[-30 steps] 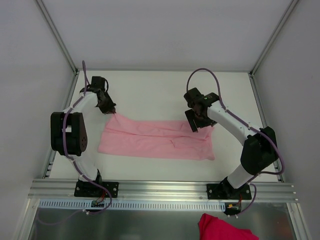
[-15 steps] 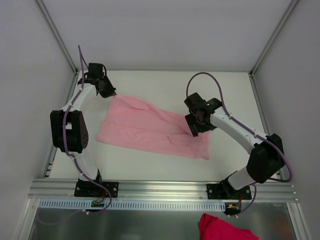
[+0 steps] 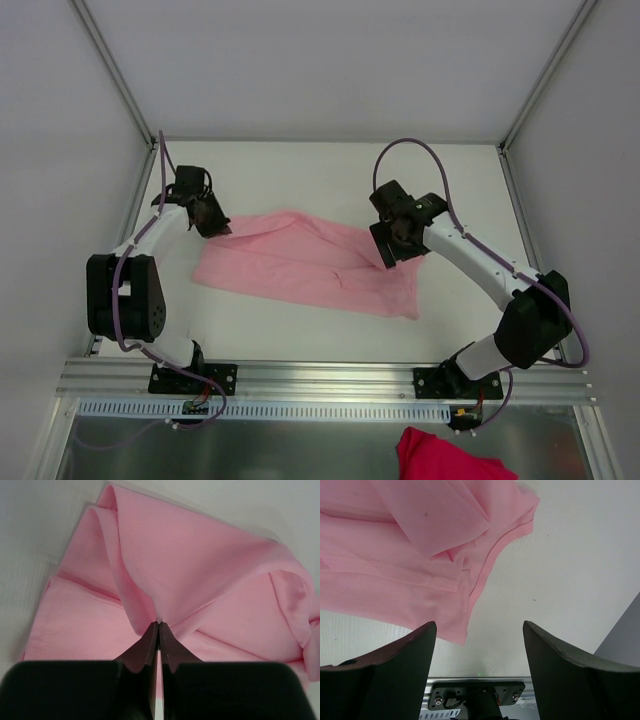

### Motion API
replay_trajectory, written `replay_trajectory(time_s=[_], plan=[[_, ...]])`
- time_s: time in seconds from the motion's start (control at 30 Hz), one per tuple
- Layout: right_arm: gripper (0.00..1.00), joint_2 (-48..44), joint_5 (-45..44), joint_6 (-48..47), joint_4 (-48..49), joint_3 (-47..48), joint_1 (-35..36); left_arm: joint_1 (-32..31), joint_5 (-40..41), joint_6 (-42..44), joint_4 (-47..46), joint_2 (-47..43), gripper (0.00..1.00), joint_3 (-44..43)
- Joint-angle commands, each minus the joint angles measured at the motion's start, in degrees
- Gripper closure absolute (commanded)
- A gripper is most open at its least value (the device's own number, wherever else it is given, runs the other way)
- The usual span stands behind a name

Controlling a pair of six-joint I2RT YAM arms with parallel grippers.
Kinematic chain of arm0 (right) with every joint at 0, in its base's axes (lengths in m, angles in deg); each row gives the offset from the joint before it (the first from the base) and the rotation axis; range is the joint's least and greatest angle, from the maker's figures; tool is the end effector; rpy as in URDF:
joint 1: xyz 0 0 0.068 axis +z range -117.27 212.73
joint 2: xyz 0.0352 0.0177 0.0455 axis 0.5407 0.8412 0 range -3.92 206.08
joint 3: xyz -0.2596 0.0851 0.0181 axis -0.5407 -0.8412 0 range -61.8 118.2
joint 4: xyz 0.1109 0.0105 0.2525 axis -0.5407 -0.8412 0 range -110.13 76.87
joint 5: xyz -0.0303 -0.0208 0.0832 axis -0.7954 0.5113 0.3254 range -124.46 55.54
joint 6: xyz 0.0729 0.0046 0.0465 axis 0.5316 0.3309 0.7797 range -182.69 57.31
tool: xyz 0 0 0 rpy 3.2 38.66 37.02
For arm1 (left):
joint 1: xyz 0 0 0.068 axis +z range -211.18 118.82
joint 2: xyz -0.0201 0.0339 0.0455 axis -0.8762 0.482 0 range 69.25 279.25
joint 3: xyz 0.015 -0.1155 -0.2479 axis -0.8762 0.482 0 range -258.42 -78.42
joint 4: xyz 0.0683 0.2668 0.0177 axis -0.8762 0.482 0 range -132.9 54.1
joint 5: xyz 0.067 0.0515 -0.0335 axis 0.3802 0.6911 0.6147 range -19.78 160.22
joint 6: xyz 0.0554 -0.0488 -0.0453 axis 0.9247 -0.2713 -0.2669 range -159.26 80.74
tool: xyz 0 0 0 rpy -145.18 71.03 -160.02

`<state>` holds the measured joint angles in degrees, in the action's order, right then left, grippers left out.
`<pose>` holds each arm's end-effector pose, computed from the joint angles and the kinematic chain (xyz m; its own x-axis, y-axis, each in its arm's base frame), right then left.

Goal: Fold and stack the t-shirts
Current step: Fold the other side of the tshirt into a rectangle

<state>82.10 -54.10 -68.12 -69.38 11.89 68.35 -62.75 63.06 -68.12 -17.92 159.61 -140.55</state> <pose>0.2769 0.1668 0.2449 -0.7109 -0.6190 -0.3340 -0.5183 0.7820 -0.3461 0.3690 -0.0197 0.1881 -0.7502 -0.4585 -0.4764 -0.2972 0.8775 -0.3765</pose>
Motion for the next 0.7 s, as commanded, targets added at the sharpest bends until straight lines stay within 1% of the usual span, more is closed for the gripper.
replay_trajectory(time_s=[0.0, 0.03, 0.07, 0.17, 0.2, 0.37, 0.67], plan=[[0.26, 0.9, -1.3, 1.6, 0.2, 1.0, 0.2, -0.5, 1.5, 1.8, -0.8, -3.5, 1.0, 1.5], [0.26, 0.8, -0.8, 2.5, 1.7, -0.1, 0.2, -0.5, 1.9, 1.9, -0.7, -3.8, 1.0, 1.7], [0.27, 0.6, 0.8, 4.4, 4.8, -3.2, -0.2, -0.5, 2.1, 2.0, -0.8, -4.1, 1.0, 2.4], [0.32, 1.4, 2.9, 8.8, 10.6, -7.7, -0.5, -0.5, 2.6, 2.2, -0.8, -4.1, 1.0, 2.9], [0.33, 2.0, 2.9, 9.7, 11.6, -8.4, -0.4, -0.5, 2.6, 2.4, -0.7, -4.1, 1.0, 3.0], [0.34, 7.8, 2.2, 12.0, 17.1, -9.4, -0.4, -0.5, 2.9, 3.0, -0.5, -3.3, 1.0, 3.0], [0.36, 13.9, 1.2, 12.4, 19.6, -7.9, -0.4, -0.5, 3.3, 3.1, 0.0, -2.2, 1.0, 2.5]])
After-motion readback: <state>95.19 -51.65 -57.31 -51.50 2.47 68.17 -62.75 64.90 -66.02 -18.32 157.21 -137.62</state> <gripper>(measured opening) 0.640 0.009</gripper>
